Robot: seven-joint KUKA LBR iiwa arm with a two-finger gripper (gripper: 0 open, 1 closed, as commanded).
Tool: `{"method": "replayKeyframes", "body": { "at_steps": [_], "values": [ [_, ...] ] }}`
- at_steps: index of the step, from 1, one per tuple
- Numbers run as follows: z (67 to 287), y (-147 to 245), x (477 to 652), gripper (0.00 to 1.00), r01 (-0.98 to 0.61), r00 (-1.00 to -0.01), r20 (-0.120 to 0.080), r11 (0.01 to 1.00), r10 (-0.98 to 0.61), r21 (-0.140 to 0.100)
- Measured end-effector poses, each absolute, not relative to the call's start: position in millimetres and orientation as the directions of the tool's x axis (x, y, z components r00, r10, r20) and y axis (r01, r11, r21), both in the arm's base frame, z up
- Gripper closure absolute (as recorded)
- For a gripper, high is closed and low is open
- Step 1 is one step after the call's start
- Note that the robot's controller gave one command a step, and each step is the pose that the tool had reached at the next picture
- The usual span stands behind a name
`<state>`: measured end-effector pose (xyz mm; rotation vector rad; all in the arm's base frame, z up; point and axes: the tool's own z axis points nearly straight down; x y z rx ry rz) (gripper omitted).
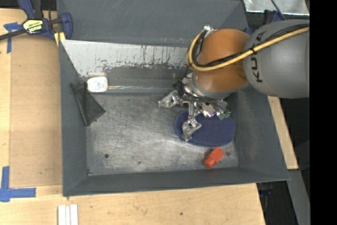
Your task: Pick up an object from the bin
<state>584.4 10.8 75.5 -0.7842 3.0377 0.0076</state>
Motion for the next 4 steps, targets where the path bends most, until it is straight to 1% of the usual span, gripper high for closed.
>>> {"method": "replayKeyframes", "body": {
  "at_steps": [1, 2, 3, 4],
  "values": [
    [99.6, -22.4, 589.2, 0.0, -0.786, -0.618, -0.003, 0.618, -0.786, 0.0],
    [78.0, -60.6, 602.6, 0.0, -0.825, -0.565, -0.005, 0.565, -0.825, 0.015],
    [79.1, -67.6, 601.9, 1.0, -0.822, -0.569, 0.008, 0.569, -0.822, 0.017],
    [219.5, -57.7, 613.5, 1.0, -0.811, -0.584, -0.007, 0.584, -0.811, -0.01]
  ]
}}
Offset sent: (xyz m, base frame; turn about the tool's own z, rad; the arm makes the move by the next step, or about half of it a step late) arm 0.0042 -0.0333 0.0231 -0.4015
